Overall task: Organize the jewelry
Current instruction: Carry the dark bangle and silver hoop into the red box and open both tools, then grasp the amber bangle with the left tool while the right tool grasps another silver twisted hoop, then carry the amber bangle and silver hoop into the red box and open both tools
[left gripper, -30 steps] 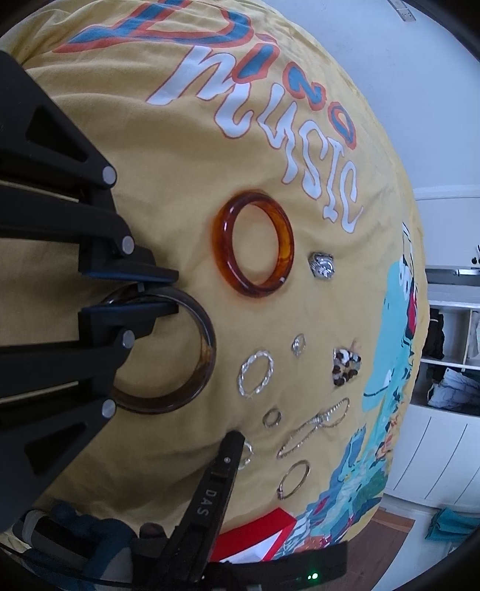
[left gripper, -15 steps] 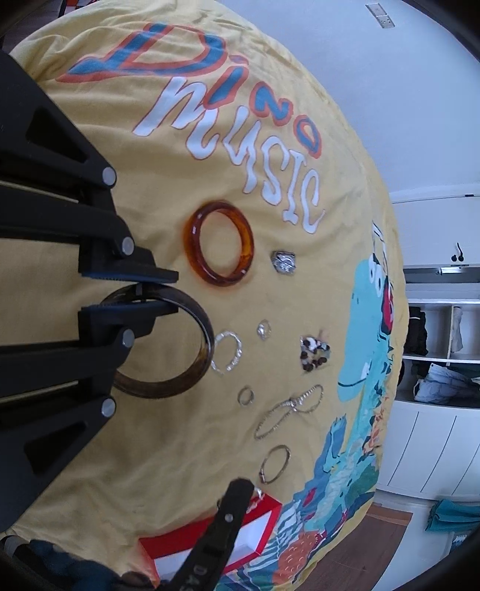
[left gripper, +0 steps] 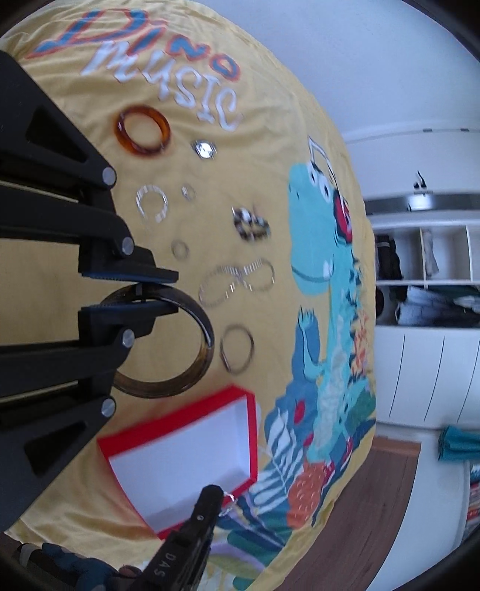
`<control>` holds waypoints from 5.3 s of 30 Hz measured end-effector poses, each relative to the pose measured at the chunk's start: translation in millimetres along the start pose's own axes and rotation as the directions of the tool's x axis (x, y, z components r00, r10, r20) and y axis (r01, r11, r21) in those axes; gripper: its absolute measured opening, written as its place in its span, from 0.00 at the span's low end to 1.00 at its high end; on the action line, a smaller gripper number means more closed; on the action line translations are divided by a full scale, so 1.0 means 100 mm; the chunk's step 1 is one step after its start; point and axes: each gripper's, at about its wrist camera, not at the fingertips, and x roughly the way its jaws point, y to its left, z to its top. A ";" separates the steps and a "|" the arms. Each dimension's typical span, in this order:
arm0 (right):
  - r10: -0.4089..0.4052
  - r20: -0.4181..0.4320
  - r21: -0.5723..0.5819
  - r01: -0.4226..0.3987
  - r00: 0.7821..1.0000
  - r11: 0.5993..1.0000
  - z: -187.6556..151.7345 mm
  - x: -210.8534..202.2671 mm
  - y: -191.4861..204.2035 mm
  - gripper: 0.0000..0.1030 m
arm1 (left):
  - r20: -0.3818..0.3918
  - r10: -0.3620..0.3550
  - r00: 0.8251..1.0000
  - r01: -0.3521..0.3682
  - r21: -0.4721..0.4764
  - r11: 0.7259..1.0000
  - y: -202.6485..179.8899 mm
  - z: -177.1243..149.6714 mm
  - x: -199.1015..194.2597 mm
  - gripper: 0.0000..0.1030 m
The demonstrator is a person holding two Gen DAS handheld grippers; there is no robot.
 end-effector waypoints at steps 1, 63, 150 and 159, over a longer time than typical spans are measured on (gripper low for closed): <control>-0.012 -0.004 0.007 0.012 1.000 1.000 -0.01 0.00 -0.09 0.05 | 0.001 -0.016 1.000 0.016 0.016 1.000 -0.12 0.04 0.03 0.08; -0.083 -0.068 0.082 0.088 0.994 0.993 -0.24 -0.32 -0.31 0.38 | -0.061 -0.014 0.998 0.016 0.029 0.999 -0.19 0.04 0.19 0.17; 0.235 -0.124 -0.028 -0.241 0.964 0.970 -0.35 0.75 1.64 0.08 | -0.102 0.302 0.948 -0.318 -0.278 0.906 1.90 -0.65 0.28 0.10; 0.168 -0.076 0.015 -0.168 0.983 0.986 -0.44 0.18 1.07 0.08 | -0.091 0.255 0.963 -0.269 -0.211 0.940 1.45 -0.65 0.03 0.10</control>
